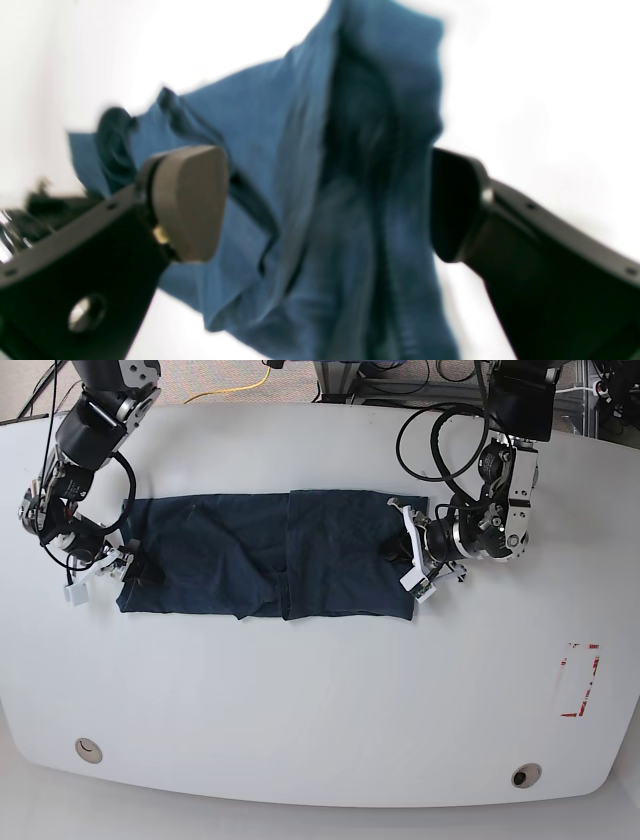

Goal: Layout the t-shirt on the table in an organized manner, then fold the t-shirt properly
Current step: 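Move the right gripper to the strip's end and grasp it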

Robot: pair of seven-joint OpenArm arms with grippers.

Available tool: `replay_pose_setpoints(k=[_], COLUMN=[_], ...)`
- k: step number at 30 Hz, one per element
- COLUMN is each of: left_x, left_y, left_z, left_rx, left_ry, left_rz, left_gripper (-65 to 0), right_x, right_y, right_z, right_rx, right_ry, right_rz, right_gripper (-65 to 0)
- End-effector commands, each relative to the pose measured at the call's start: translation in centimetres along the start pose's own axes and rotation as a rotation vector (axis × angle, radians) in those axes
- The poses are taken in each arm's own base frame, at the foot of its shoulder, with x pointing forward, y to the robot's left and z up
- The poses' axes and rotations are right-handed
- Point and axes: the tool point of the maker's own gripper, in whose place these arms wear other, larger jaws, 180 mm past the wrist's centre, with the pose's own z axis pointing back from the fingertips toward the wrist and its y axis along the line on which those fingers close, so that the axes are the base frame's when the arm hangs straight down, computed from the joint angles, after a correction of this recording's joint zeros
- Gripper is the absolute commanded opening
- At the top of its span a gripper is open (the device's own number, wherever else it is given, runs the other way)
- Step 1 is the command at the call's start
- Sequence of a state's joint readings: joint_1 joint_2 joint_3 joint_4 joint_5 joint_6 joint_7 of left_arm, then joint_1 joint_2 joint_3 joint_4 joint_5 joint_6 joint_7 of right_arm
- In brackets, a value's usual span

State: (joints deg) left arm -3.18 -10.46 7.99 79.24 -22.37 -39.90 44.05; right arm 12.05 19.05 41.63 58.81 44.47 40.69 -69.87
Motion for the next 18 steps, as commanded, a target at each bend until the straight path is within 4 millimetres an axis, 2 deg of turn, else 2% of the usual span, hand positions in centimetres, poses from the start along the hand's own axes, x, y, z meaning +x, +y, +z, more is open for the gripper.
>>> replay_pose_setpoints(k=[1, 7, 18], left_x=[-0.9, -0.9, -0.9], left_y=[0.6, 0.6, 0.6], left_z=[0.2, 0.2, 0.2], left_rx=[0.027, 0.027, 0.027], left_ry=[0.055, 0.055, 0.055], left_rz=[-0.017, -0.017, -0.017], left_gripper=[-65.0, -65.0, -65.0], right_x=[-1.9, -2.3, -4.1], right_y=[0.0, 1.4, 2.4], right_z=[0.1, -0.5, -1.7], right_rx=[-0.037, -0.019, 0.004], right_ry=[0.092, 0.098, 0.145], right_rz=[0.025, 0.049, 0.056], right_gripper=[-7.3, -7.5, -7.5])
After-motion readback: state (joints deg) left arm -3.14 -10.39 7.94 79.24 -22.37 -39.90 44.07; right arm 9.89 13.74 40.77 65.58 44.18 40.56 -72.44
